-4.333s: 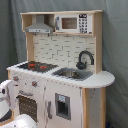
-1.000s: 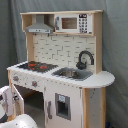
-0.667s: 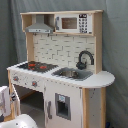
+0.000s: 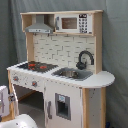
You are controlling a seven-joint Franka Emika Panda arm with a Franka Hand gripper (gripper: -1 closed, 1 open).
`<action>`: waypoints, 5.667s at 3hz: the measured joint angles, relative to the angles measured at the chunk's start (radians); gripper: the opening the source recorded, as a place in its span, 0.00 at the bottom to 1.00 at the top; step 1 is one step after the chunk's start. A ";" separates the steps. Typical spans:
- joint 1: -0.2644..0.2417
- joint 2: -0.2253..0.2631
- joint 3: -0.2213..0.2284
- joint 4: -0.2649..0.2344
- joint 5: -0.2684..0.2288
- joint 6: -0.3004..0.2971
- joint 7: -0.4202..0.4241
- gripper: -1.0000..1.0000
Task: Play with the kitchen
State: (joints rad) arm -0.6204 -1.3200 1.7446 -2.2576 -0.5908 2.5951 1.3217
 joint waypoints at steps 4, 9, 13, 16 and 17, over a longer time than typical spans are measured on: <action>0.006 0.004 -0.178 0.111 0.000 -0.054 -0.190 1.00; 0.039 0.031 -0.463 0.111 0.000 0.100 -0.690 1.00; 0.009 0.112 -0.587 0.107 0.000 0.265 -1.079 1.00; 0.004 0.287 -0.606 0.087 0.000 0.284 -1.359 1.00; 0.005 0.356 -0.603 0.056 0.000 0.250 -1.436 1.00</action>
State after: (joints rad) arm -0.6149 -0.9643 1.1415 -2.2019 -0.5910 2.8446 -0.1142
